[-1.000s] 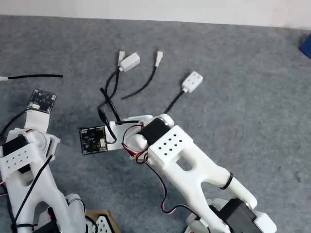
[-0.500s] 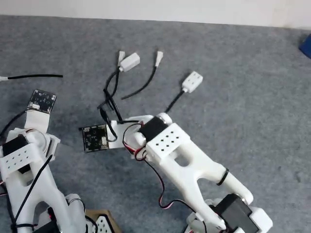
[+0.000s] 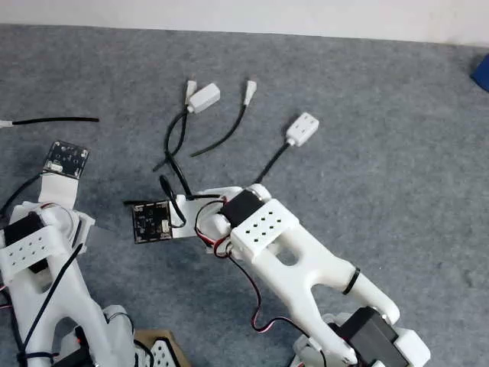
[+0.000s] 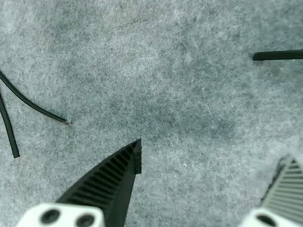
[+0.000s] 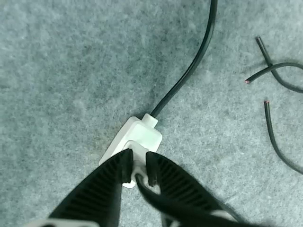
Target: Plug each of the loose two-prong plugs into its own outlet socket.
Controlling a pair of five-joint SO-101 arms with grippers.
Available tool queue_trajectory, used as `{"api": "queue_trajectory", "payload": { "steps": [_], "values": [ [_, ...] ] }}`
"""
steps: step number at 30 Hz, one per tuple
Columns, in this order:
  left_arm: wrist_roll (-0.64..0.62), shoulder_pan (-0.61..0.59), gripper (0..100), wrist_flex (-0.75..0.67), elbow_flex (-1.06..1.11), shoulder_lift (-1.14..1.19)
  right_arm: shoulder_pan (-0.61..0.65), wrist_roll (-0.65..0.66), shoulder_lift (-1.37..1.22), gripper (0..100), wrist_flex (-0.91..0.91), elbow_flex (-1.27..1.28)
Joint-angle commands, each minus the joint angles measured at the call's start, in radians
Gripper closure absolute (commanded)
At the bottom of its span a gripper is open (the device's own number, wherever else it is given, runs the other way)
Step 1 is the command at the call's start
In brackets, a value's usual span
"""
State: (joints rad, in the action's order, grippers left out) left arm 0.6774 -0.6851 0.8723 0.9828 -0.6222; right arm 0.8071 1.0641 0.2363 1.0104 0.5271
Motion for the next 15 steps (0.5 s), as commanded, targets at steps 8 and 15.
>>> {"api": "queue_trajectory", "payload": {
  "steps": [8, 15],
  "values": [
    [0.005, -0.007, 57, -0.012, -0.007, -0.010, -0.015, -0.009, 0.002, 99.1, -0.122, 0.133],
    [0.005, -0.007, 57, -0.011, -0.005, -0.010, -0.041, -0.023, 0.001, 99.1, -0.122, 0.145]
  ]
}}
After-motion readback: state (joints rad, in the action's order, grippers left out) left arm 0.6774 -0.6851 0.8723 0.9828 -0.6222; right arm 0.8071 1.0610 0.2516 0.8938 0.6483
